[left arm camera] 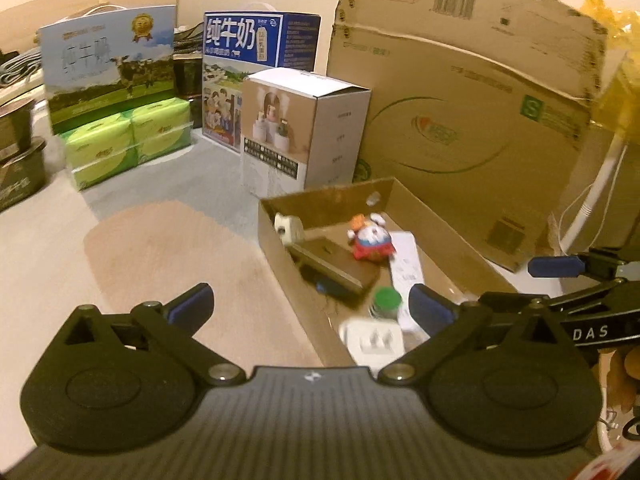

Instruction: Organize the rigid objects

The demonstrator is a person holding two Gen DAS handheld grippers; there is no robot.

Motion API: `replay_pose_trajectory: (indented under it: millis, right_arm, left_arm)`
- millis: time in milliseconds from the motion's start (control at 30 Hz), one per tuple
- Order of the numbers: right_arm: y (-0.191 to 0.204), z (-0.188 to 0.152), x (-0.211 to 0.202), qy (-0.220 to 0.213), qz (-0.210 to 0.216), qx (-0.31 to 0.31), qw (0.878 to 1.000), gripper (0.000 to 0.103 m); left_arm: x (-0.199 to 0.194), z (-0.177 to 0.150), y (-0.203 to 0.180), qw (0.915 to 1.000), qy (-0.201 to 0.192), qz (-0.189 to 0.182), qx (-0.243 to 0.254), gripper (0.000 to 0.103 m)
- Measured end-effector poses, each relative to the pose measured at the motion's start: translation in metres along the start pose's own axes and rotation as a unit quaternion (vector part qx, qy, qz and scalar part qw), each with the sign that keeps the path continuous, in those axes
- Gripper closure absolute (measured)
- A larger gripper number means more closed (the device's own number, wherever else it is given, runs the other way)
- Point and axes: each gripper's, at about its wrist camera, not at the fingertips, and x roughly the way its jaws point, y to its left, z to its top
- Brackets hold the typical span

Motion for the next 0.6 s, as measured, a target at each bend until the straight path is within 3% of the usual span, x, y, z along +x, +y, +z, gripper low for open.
replay_pose_trajectory:
  millis: [233, 600]
  right_arm:
    - [0.015, -0.027, -0.054, 0.008, -0.010, 0.018, 1.000, 0.013]
    - [0.044, -0.067, -0.129, 0.005, -0.021, 0.042, 0.999, 0.013]
  left_arm:
    - [-0.060, -0.036, -0.010, 0.9994, 0.004, 0.009, -0.032, 0.000]
    - [-0.133, -0.083, -0.033, 0.9994, 0.013, 0.019, -0.027, 0.000]
